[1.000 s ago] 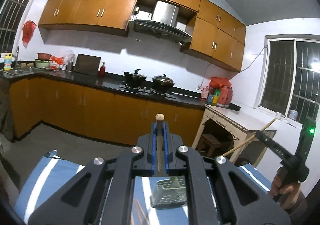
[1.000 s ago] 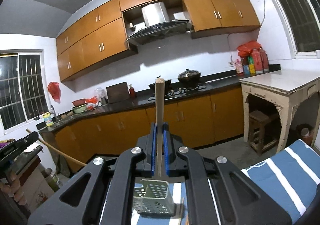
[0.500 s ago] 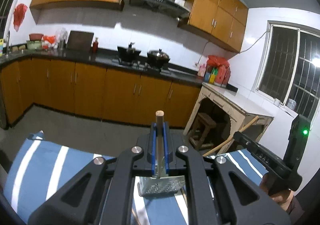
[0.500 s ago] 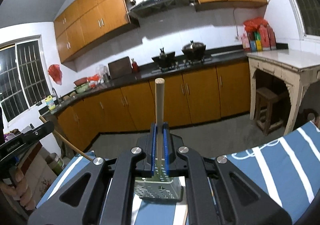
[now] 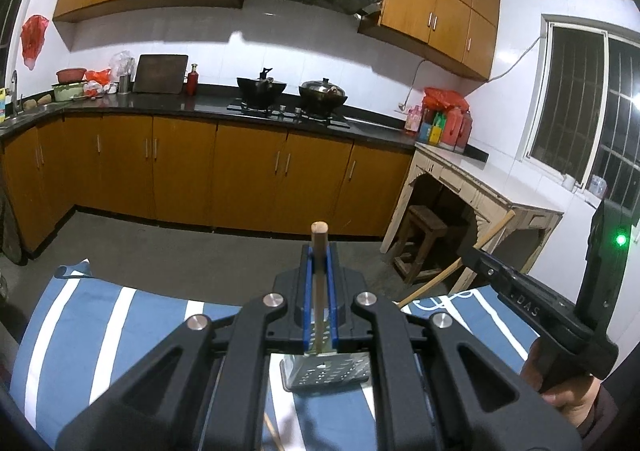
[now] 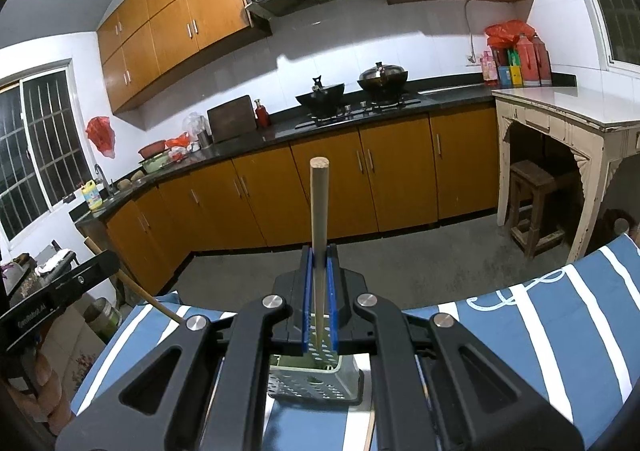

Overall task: Organize utensils
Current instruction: 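Open the left tool to drop its chopstick into the holder while the right tool opens too, then move both open tools back down toward the remaining chopsticks, then close the left tool on a chopstick while the right tool grasps another chopstick, then lift the left tool's chopstick upright over the holder while the right tool carries its own, then lower the left tool's chopstick into the holder and open while the right tool releases its own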

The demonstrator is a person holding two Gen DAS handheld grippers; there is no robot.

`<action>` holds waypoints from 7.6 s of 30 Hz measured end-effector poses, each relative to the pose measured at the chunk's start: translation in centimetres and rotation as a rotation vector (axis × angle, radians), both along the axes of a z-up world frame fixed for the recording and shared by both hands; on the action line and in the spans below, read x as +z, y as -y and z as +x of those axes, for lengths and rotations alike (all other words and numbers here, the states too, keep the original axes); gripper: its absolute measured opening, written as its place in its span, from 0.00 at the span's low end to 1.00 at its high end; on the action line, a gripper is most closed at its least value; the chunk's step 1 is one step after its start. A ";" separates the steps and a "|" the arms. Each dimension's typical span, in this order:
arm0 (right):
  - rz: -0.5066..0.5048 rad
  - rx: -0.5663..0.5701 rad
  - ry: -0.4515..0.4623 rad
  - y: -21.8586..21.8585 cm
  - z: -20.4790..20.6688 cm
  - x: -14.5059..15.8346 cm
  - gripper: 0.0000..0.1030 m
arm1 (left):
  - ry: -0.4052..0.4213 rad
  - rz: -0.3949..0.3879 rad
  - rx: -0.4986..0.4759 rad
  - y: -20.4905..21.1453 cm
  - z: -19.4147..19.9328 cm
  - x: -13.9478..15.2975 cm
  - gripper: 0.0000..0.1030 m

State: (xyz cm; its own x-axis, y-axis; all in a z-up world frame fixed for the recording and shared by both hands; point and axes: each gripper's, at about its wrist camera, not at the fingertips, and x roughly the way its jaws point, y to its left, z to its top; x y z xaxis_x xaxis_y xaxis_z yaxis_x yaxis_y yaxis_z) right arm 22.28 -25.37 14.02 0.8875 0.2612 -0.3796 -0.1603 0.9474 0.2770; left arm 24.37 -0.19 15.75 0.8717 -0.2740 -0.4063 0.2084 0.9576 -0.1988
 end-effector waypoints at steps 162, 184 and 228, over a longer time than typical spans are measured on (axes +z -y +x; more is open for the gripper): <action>-0.094 -0.189 -0.183 7.5 -10.7 -11.4 0.08 | -0.135 0.184 0.159 -7.1 -9.9 -10.8 0.07; -0.020 -0.120 -0.037 6.5 -11.1 -4.9 0.08 | -0.008 0.149 0.116 -6.5 -11.3 -4.9 0.07; 0.002 -0.059 0.135 0.6 -3.6 -0.8 0.08 | 0.149 0.056 0.095 2.9 -2.7 0.5 0.07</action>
